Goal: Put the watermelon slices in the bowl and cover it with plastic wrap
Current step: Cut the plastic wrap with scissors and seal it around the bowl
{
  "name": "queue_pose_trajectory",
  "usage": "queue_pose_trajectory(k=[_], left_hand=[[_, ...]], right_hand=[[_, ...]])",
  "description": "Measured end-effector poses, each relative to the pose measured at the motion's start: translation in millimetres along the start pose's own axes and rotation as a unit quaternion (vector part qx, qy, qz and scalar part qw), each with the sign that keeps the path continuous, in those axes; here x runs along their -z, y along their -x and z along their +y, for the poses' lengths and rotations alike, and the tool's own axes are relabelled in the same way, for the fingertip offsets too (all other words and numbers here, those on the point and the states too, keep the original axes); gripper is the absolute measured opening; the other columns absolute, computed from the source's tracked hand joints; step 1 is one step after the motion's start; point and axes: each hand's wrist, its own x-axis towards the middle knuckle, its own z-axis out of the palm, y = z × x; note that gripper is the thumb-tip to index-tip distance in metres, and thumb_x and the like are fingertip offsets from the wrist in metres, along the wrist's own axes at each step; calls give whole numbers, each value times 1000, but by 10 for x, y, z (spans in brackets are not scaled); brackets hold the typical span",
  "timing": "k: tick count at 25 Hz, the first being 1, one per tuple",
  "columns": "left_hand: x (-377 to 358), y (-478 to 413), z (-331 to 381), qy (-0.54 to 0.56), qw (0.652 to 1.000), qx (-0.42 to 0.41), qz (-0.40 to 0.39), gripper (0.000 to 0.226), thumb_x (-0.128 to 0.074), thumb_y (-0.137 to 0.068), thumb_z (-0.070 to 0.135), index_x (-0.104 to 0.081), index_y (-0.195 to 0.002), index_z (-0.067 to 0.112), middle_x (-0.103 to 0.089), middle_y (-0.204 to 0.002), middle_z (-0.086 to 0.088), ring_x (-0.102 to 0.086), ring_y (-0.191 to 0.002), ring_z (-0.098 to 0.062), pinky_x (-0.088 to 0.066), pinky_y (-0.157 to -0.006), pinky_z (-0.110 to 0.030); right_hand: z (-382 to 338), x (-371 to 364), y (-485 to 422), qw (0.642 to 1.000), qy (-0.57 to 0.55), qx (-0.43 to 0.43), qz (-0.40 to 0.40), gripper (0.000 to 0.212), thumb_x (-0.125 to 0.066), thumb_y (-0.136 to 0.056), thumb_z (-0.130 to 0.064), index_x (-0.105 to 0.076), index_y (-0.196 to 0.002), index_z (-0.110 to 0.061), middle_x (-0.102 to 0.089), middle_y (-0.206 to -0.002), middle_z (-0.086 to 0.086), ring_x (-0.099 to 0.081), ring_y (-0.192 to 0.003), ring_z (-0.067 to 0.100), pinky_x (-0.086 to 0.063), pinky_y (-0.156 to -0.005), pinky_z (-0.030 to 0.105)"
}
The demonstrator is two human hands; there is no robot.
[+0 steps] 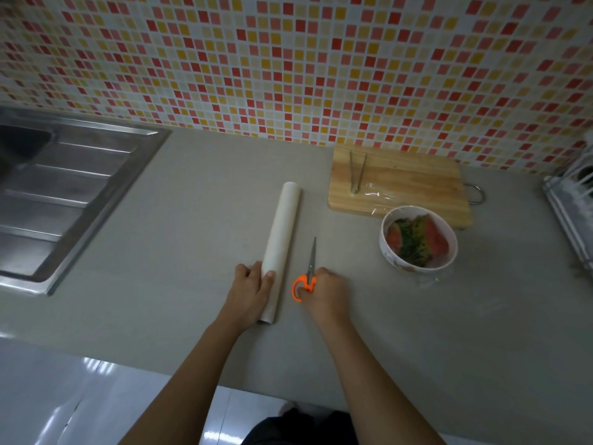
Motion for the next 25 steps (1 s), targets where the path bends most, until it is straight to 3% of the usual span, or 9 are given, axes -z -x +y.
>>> queue_pose_trajectory(k=[4, 8, 11, 14, 16, 18, 21, 24, 25], left_hand=[[8, -38, -7, 24, 999, 35, -20, 39, -35, -100, 33, -43, -125, 3, -49, -108, -20, -46, -109, -33, -30, -83, -25], [51, -33, 19, 1, 997, 71, 10, 62, -33, -100, 38, -19, -148, 1, -33, -144, -26, -34, -131, -35, -24, -106, -33], [34, 46, 287, 41, 980, -28, 193, 57, -38, -96, 36, -39, -139, -1, -45, -122, -17, -46, -113, -29, -34, -100, -34], [-233, 4, 765, 139, 961, -121, 208, 45, -38, -93, 38, -58, -118, 7, -51, -104, -1, -54, -94, -16, -39, -86, -24], [-537, -107, 1086, 223, 963, -73, 130, 35, -38, -96, 37, -63, -106, 15, -61, -98, -1, -59, -87, -13, -43, -83, -26], [-859, -268, 1391, 345, 937, 50, 36, 33, -38, -99, 34, -64, -96, 16, -65, -96, -8, -61, -79, -14, -47, -81, -32], [-1195, -466, 1660, 372, 915, 149, -41, 46, -31, -99, 43, -67, -89, 16, -67, -99, -11, -62, -91, -21, -45, -91, -36], [-1273, -545, 1806, 427, 887, 170, -51, 54, -26, -99, 46, -66, -76, 18, -68, -85, -7, -61, -84, -20, -44, -90, -36], [-1277, -564, 1825, 444, 878, 175, -42, 54, -26, -99, 45, -65, -75, 17, -68, -80, -6, -60, -79, -19, -45, -86, -35]], right_hand=[[4, 101, 72, 994, -66, 36, 79, 30, -59, -82, -30, -61, -93, -2, -67, -88, 18, -61, -87, 34, -42, -72, 36], [153, 528, 72, 971, -158, 43, 173, 33, -57, -85, -42, -64, -98, -13, -66, -69, 3, -62, -71, 17, -42, -66, 27], [546, 1057, 0, 912, -243, 40, 329, 29, -46, -89, -40, -60, -88, -14, -56, -64, -8, -52, -61, -1, -34, -57, 15], [1040, 1523, -267, 880, -239, -34, 409, 32, -37, -97, -27, -57, -88, -3, -57, -78, 8, -51, -74, 19, -26, -60, 22], [1323, 1670, -492, 904, -235, -88, 347, 36, -35, -98, -30, -55, -91, -1, -59, -87, 15, -53, -82, 24, -27, -65, 25], [1586, 1715, -710, 926, -241, -132, 258, 41, -34, -96, -41, -55, -97, -6, -56, -92, 6, -52, -91, 22, -29, -71, 25], [1830, 1689, -1033, 946, -271, -129, 124, 54, -26, -90, -57, -60, -90, -15, -60, -92, 2, -56, -94, 23, -35, -74, 31], [1871, 1643, -1229, 915, -387, -110, -32, 69, -19, -82, -70, -73, -75, -27, -73, -80, -4, -63, -87, 22, -45, -82, 34], [1880, 1631, -1260, 899, -418, -109, -70, 69, -18, -82, -72, -74, -80, -31, -74, -86, -5, -64, -93, 21, -46, -86, 34]])
